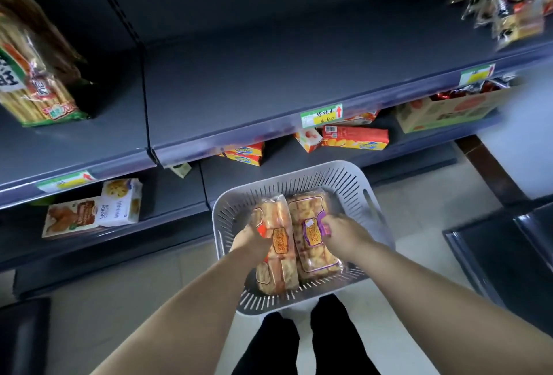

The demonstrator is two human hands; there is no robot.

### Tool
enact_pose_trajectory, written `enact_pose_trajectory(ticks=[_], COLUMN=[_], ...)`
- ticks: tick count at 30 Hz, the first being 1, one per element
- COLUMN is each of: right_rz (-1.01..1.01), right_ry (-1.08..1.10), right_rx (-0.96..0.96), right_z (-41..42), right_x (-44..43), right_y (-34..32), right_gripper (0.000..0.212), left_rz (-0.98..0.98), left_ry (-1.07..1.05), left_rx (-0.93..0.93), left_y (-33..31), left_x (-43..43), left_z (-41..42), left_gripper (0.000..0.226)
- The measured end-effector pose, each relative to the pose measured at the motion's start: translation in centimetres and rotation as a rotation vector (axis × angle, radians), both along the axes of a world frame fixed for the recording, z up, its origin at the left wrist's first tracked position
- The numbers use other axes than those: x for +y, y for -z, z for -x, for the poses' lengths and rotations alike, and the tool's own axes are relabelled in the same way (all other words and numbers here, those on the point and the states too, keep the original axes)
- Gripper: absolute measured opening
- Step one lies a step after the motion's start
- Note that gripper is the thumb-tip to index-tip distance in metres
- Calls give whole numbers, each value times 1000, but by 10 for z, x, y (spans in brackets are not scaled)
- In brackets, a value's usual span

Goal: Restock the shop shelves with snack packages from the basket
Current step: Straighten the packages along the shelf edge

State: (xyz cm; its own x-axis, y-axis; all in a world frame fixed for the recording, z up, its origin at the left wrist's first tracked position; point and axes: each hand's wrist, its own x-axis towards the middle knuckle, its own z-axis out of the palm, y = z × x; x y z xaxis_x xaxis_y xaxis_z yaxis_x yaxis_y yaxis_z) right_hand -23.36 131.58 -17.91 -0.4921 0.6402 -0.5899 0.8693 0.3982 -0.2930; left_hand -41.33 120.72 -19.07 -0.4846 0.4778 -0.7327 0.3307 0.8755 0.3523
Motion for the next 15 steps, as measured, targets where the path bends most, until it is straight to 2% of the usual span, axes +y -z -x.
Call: enact_pose_trajectory(ticks=[3,8,13,15], right_rz=[32,117,147,145], right_ry=[-73,-147,-226,-257], right_rx=[-19,-50,-44,-43], right_z=[2,-2,-13,-16], right_x=[13,29,40,45], right_y=[10,25,33,33], right_gripper=[44,41,47,49], left_rz=[50,102,151,153], left_ry=[-40,-181,-337,-375], left_rx=[6,16,-1,35], left_y=[16,43,69,76], left_x=[-1,0,5,6], left_z=[-7,-25,-41,-46], left_gripper=[38,21,34,46])
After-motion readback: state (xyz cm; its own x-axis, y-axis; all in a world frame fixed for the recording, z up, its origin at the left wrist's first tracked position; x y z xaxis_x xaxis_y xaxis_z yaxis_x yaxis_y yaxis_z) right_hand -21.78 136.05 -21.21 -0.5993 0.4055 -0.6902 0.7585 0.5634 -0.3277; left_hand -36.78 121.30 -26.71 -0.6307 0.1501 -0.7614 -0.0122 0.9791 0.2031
